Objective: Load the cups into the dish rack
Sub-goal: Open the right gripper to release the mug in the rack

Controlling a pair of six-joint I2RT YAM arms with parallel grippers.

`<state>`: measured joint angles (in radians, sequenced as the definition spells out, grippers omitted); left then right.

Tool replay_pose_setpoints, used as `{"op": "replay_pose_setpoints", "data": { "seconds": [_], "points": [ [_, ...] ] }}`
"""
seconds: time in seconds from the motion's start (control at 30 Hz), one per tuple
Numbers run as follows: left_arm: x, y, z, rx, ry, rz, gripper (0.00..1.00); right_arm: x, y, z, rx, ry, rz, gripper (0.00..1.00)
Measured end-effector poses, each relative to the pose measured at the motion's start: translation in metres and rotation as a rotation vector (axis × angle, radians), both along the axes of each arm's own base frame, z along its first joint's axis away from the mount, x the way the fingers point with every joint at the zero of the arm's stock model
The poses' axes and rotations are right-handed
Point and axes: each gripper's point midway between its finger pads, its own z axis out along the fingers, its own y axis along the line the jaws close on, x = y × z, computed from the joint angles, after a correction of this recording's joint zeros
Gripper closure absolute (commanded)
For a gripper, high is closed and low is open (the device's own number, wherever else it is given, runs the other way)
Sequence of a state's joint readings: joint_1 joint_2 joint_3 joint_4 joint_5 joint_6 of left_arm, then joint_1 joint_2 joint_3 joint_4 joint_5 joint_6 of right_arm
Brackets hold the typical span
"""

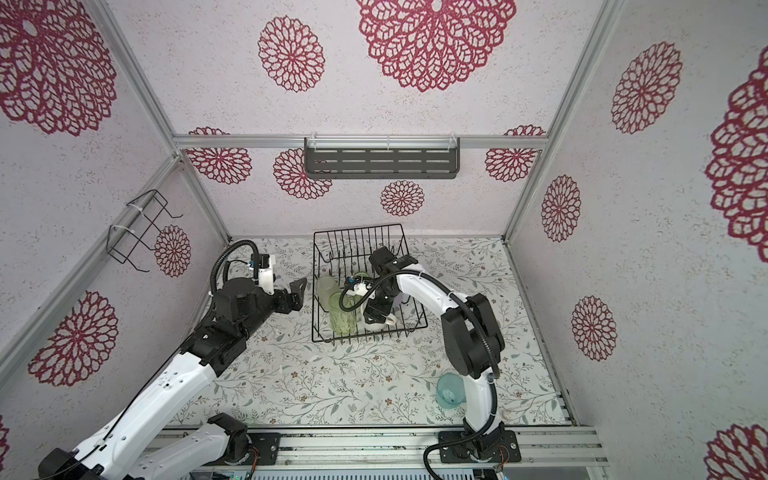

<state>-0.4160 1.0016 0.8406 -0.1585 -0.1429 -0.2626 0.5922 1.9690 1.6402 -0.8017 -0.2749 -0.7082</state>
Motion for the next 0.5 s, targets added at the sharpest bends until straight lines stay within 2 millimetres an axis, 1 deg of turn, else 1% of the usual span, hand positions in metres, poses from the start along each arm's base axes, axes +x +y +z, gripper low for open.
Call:
{"op": "replay_pose_setpoints", "data": {
  "seconds": [0.5],
  "points": [
    [0.0011, -0.0013, -0.0019, -0.003, 0.006, -0.003, 0.06, 0.003, 0.0052, -0.0006, 0.032, 0.0, -0.023, 0.16]
  ]
}}
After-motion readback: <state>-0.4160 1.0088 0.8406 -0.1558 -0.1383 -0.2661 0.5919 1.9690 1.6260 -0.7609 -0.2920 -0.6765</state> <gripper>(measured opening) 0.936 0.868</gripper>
